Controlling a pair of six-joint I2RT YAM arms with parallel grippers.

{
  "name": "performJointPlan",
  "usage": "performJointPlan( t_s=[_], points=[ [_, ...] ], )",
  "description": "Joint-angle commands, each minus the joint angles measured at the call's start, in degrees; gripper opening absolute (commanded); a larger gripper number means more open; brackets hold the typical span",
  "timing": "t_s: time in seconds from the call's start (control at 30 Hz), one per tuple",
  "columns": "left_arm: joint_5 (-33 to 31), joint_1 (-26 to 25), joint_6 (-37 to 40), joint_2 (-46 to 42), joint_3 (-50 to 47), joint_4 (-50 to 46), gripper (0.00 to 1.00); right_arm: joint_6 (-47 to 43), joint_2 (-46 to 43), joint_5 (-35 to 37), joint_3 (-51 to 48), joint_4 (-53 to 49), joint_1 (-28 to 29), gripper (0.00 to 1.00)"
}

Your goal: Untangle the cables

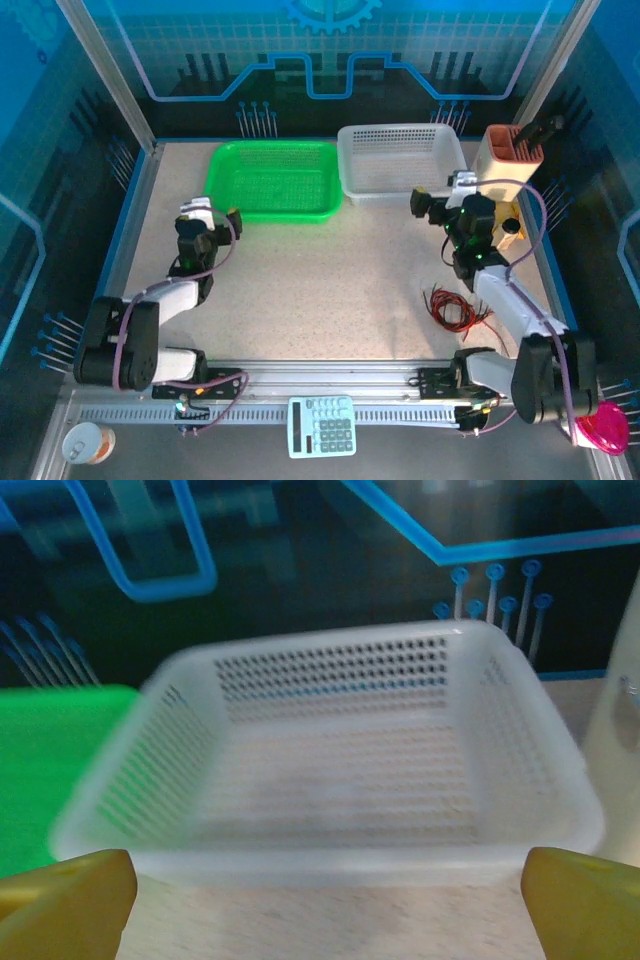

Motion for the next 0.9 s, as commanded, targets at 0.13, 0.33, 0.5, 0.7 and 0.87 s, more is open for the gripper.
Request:
performJointPlan(
  t_s=[0.13, 0.33, 0.5, 0.7, 0.87],
  points=[
    [-3.7, 0.6, -11.2, -13.6, 7.8, -23.1, 0.99, 12.2, -5.7, -14.3, 9.5, -23.7, 4.9, 1.00],
    [9.0, 0.6, -24.5, -21.7, 16.1, -42.7, 0.99, 19.7, -11.1, 1.0, 12.8, -53.3, 16.1, 0.88],
    [18.1, 0.4, -32.2, -24.1, 17.9, -49.7, 0.99, 35.3, -20.4, 20.8, 1.3, -63.2, 24.4, 0.91],
    [24.1, -0.2, -33.3, -23.8, 20.3, -54.7, 0.99, 43.3, -21.1, 29.8, -1.4, -69.3, 24.3, 0.97],
    [25.7, -0.9, -34.0, -24.0, 21.2, -55.2, 0.99, 43.7, -13.7, 28.5, -0.7, -66.0, 19.4, 0.99]
  ],
)
